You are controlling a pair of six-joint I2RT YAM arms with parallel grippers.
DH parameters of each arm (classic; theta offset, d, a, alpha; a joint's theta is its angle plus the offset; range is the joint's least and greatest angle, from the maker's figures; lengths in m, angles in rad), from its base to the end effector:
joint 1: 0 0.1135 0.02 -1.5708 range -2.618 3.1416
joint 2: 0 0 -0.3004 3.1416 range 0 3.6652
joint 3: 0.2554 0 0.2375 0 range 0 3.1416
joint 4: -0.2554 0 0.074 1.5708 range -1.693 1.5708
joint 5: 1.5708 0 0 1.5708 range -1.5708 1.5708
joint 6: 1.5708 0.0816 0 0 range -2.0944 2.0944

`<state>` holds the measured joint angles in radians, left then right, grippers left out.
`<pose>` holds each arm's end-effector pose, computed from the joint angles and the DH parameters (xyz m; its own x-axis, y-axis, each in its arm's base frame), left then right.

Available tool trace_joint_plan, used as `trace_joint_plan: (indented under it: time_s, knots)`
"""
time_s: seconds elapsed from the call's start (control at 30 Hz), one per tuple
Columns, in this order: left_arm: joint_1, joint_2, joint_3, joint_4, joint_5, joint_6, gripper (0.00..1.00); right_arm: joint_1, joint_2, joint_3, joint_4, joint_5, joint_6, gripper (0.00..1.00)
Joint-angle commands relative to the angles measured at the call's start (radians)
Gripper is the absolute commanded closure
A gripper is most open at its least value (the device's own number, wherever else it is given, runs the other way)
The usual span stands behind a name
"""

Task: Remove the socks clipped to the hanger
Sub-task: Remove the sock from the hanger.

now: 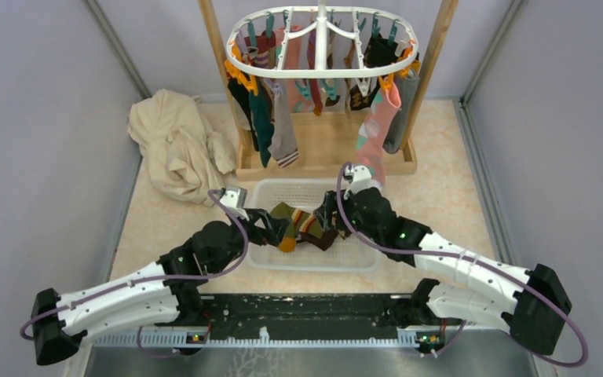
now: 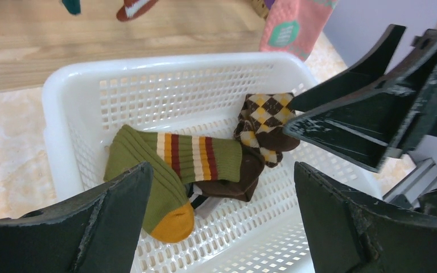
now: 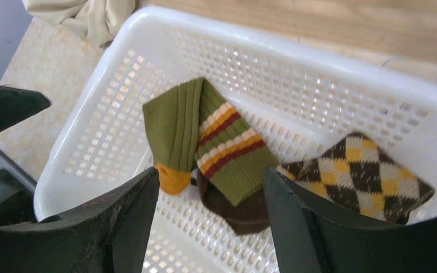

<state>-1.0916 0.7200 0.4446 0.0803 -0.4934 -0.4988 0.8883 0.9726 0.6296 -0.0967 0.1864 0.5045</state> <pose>0.1148 -0.1372 0.2786 -0.3499 -0.2404 -0.9054 0.4554 0.8010 -0.3887 0.1549 0.1666 0.2753 -0.5525 0.0733 -0.8303 -0.4452 0.8162 0.3683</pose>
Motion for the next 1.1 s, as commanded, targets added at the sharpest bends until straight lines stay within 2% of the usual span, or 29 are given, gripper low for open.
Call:
trace_joint_plan:
  time_s: [0.0,0.13,0.33,0.57,1.07]
  knots:
    - [-0.004,-0.071,0.049,-0.069,-0.012,0.0,0.01,0.011,0.066,0.027,0.259,0.076,-0.148,0.32]
    - [-0.004,-0.114,0.062,-0.189,-0.028,-0.061,0.01,0.011,0.202,0.063,0.424,0.077,-0.271,0.3]
    - [-0.005,-0.158,0.042,-0.224,0.003,-0.102,0.01,-0.025,0.405,0.123,0.687,-0.022,-0.37,0.26]
    - [-0.004,-0.196,0.011,-0.24,0.021,-0.123,0.01,-0.035,0.584,0.196,0.878,-0.081,-0.432,0.25]
    - [-0.005,-0.22,-0.007,-0.263,0.028,-0.132,0.01,0.036,0.758,0.282,1.05,0.185,-0.558,0.24]
